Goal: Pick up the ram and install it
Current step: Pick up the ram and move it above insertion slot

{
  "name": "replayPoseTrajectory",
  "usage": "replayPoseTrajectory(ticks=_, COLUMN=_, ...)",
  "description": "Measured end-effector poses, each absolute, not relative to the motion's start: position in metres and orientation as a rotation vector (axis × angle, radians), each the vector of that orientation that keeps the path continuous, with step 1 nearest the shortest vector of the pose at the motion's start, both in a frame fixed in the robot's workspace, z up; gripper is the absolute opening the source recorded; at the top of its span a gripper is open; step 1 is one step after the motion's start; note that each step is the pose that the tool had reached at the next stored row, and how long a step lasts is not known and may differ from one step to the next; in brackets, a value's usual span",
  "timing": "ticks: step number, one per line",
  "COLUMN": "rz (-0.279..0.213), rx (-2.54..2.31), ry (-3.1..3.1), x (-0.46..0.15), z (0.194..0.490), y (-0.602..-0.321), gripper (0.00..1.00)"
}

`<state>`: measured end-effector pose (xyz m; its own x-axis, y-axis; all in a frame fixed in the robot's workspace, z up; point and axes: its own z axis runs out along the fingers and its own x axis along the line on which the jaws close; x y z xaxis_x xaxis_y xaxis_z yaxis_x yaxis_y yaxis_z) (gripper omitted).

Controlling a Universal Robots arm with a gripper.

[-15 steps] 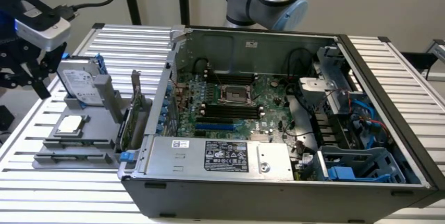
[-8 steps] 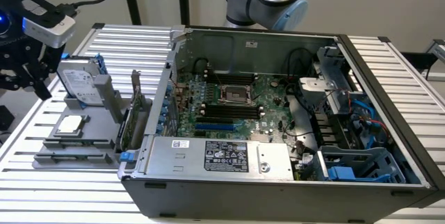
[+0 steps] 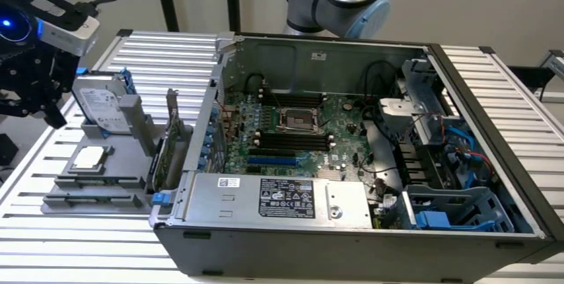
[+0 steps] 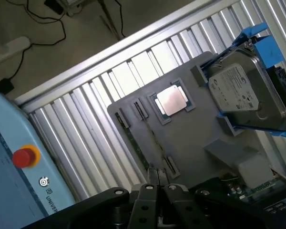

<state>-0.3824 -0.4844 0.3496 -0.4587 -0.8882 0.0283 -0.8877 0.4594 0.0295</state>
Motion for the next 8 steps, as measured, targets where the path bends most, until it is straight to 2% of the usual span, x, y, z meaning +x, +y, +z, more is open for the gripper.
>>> replayPoseTrajectory(ticks=8, rz=-0.012, rx=1.801, ry=-2.525, x=-0.3824, z=0.3472, y=-0.4844, gripper=0.11)
